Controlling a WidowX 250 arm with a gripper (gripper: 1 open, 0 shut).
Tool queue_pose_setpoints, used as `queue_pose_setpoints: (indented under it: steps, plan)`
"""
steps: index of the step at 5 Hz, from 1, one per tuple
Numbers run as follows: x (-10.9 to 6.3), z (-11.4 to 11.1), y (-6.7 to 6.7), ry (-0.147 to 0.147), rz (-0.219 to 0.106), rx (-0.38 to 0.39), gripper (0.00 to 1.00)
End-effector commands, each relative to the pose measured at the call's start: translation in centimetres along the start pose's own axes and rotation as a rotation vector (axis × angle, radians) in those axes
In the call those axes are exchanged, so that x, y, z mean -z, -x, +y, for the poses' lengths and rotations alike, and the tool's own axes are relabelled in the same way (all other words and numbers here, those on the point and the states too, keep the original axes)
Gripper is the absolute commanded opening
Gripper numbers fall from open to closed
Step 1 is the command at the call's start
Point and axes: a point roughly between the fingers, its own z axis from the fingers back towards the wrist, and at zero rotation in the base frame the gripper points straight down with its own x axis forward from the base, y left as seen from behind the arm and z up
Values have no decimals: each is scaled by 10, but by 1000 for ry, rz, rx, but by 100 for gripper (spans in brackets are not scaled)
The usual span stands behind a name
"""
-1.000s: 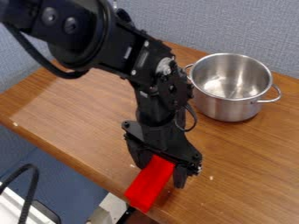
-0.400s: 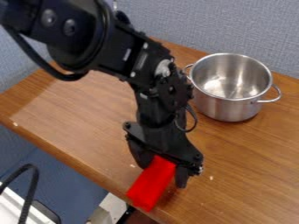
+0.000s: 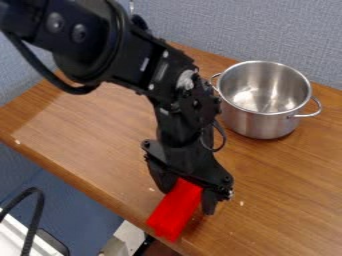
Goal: Put the red object in the metal pot
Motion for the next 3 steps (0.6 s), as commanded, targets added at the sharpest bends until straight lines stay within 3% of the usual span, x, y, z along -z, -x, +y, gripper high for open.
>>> queue_pose_setpoints:
  steps: [1,3]
  plan:
    - [-1,0,-3,-3,-15,1,100]
    - [8,5,-2,5,9,-13,100]
